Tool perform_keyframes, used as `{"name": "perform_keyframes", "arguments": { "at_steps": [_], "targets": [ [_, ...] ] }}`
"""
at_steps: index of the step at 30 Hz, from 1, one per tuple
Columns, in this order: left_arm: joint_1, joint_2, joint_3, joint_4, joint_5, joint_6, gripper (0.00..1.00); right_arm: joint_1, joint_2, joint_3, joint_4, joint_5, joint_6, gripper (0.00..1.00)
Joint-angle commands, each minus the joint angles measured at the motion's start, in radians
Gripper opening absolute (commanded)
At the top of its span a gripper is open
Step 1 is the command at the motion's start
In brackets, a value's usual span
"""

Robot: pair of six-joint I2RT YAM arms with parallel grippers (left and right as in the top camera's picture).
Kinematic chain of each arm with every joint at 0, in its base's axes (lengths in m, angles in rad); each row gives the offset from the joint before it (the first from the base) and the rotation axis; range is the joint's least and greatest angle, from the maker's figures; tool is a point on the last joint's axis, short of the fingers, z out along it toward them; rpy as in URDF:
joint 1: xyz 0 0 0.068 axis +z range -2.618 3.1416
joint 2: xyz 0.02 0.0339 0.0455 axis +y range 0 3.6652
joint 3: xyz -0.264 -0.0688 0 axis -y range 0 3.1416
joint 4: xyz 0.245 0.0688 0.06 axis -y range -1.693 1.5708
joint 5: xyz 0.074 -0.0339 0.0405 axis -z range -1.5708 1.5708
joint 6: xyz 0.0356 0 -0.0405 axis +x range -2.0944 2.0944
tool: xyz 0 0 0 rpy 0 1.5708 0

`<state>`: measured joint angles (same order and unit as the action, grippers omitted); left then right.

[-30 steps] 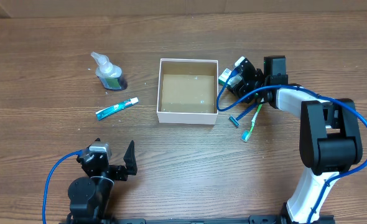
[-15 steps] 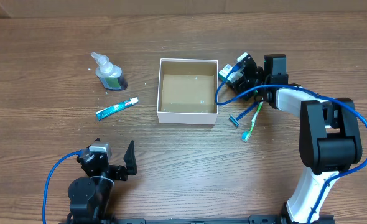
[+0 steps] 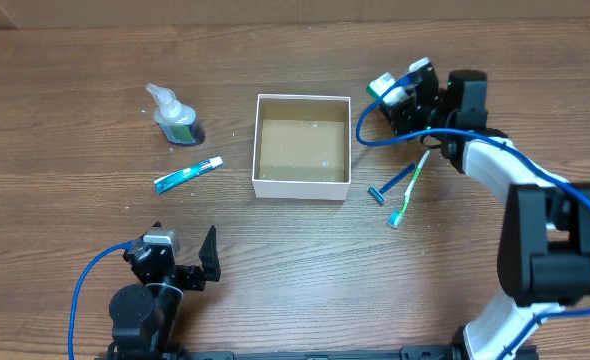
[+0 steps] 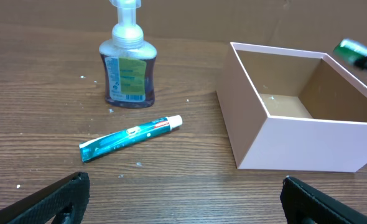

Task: Pack container
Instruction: 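Close the right gripper on the green soap package and lift it, then carry the soap package left over the box with the right gripper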

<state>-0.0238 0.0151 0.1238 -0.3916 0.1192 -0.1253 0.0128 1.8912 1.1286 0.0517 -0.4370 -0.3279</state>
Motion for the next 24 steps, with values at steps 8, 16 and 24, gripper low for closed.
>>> {"name": "perform_keyframes", "arguments": {
  "at_steps": [8,16,24],
  "targets": [
    [0.006,-0.011,-0.009,0.004,0.008,-0.010,1.00,-0.002,-0.214,0.019,-0.024,-0.089,0.097,0.46],
    [0.006,-0.011,-0.009,0.003,0.008,-0.010,1.00,-0.001,-0.317,0.019,-0.052,-0.189,0.097,0.45],
    [0.006,-0.011,-0.009,0.004,0.008,-0.010,1.00,0.028,-0.339,0.019,-0.060,-0.269,0.097,0.45]
  ]
}}
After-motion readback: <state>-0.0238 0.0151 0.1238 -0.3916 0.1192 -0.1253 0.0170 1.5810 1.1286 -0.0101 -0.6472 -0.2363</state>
